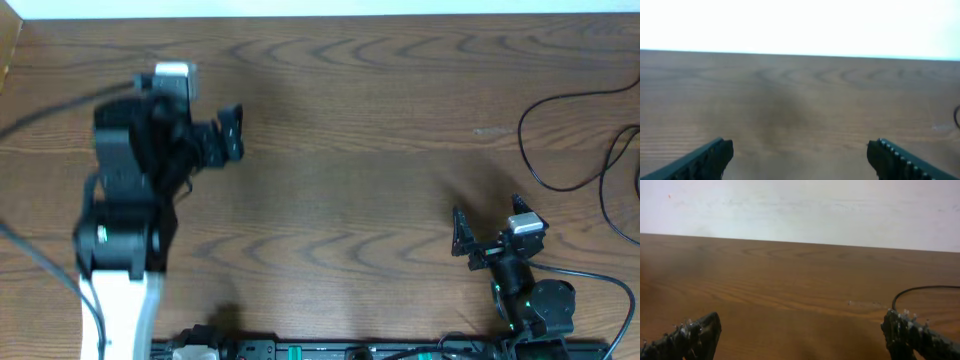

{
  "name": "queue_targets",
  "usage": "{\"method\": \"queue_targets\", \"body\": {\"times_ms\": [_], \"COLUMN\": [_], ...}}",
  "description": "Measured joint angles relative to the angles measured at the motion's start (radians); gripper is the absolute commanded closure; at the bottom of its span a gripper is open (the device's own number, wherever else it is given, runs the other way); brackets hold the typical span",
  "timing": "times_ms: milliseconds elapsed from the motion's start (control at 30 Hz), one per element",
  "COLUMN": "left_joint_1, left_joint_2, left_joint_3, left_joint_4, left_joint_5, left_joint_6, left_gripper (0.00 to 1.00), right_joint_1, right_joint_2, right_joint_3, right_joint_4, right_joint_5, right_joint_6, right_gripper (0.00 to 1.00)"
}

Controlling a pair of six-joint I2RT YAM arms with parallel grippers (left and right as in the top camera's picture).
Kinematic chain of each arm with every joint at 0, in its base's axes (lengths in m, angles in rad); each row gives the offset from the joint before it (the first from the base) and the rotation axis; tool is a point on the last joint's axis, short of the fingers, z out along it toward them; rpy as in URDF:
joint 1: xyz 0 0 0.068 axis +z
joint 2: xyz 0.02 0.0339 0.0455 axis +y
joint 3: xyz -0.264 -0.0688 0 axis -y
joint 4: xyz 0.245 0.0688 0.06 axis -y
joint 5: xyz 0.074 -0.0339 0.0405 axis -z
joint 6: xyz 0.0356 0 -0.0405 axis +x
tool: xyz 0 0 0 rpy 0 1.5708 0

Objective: Untangle cables

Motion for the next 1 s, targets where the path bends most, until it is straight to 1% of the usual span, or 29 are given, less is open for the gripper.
{"method": "queue_targets", "body": {"times_ms": [233,300,367,467,667,833,1000], "left_joint_1": [0.029,0.035,0.039,0.049,0.085,0.111,0.117], "left_joint_2": [-0.337,-0.427,-0.498,-0.602,-0.772,-0.878,-0.964], "left_joint_3": [-0.451,-0.575,-0.667,-0.776,-0.939,-1.05,-1.13], "left_joint_4": [0.378,0.464,0.505,0.524,0.553,0.607,0.612], "left_joint_5": [0.0,0.0,-0.003,-0.018,-0.038,-0.047,-0.055], "left_joint_6": [0.003,0.003,0.006,0.007,0.018,0.022,0.022], "left_gripper": [0.08,0.08,0.08,0.08,0.08,0.08,0.08], "right_joint_1": [0.0,0.0,0.0,0.0,0.0,0.0,0.0], "right_joint_2": [0.0,0.0,0.0,0.0,0.0,0.0,0.0], "right_joint_3": [0.0,0.0,0.0,0.0,0.0,0.0,0.0], "right_joint_4": [0.0,0.0,0.001,0.0,0.0,0.0,0.0], "right_joint_5": [-0.003,-0.003,-0.003,-0.002,-0.003,-0.003,-0.003], "right_joint_6": [0.0,0.0,0.0,0.0,0.0,0.0,0.0], "right_gripper": [0.01,0.01,0.01,0.01,0.01,0.01,0.01]}}
